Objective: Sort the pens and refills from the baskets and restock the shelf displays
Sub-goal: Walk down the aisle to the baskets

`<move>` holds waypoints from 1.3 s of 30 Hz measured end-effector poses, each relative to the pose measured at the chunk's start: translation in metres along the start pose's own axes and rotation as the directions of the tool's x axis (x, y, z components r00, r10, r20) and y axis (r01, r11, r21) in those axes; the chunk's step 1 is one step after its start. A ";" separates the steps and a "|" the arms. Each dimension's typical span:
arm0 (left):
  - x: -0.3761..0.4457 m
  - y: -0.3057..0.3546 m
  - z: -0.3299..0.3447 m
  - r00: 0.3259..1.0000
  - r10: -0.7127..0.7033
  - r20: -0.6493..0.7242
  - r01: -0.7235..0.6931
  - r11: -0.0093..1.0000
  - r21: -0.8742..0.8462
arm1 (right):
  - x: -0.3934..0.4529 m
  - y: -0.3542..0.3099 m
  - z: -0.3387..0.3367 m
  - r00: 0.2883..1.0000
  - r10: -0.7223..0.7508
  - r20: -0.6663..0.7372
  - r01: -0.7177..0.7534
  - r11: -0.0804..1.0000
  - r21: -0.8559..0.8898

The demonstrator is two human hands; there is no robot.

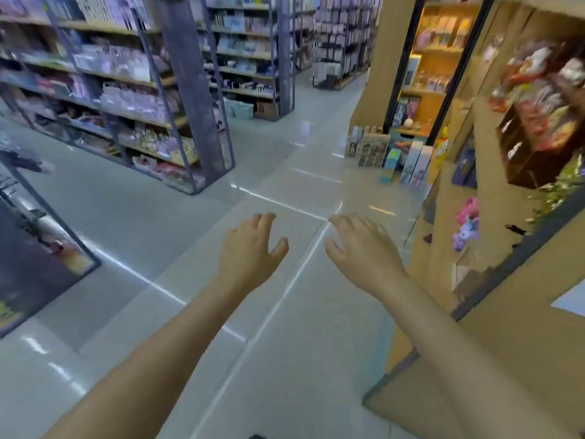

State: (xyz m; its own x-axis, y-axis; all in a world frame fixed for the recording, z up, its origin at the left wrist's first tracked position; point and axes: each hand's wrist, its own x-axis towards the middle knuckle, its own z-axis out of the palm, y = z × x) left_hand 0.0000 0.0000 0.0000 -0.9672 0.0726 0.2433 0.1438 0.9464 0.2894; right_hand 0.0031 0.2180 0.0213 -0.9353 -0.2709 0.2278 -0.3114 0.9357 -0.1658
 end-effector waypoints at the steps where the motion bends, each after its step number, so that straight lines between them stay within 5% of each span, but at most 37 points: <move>1: -0.002 -0.008 0.016 0.999 -0.022 0.045 0.023 1.000 -0.019 | 0.002 0.001 0.020 1.000 -0.001 0.010 0.000 0.999 0.044; 6: 0.003 -0.068 0.099 0.993 -0.066 0.102 0.068 0.997 -0.023 | 0.035 0.008 0.121 1.000 -0.005 -0.004 0.006 0.993 0.118; 15: 0.160 -0.164 0.152 0.967 -0.134 0.217 0.151 0.986 -0.064 | 0.223 0.022 0.198 0.986 0.000 0.168 -0.020 0.993 0.116; 28: 0.558 -0.207 0.226 0.988 -0.030 0.151 0.049 0.991 -0.128 | 0.560 0.146 0.264 0.978 0.171 0.117 -0.192 0.960 0.205; 39: 0.888 -0.267 0.272 0.974 -0.201 0.106 0.211 0.973 -0.089 | 0.925 0.253 0.307 0.992 0.023 0.125 -0.048 0.978 0.201</move>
State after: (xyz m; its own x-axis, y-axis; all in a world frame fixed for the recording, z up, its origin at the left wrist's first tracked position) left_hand -0.9546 -0.1029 -0.1125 -0.9930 -0.0862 0.0802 -0.0453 0.9085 0.4155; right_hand -0.9922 0.1350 -0.1049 -0.9558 -0.2754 0.1027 -0.2937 0.8830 -0.3661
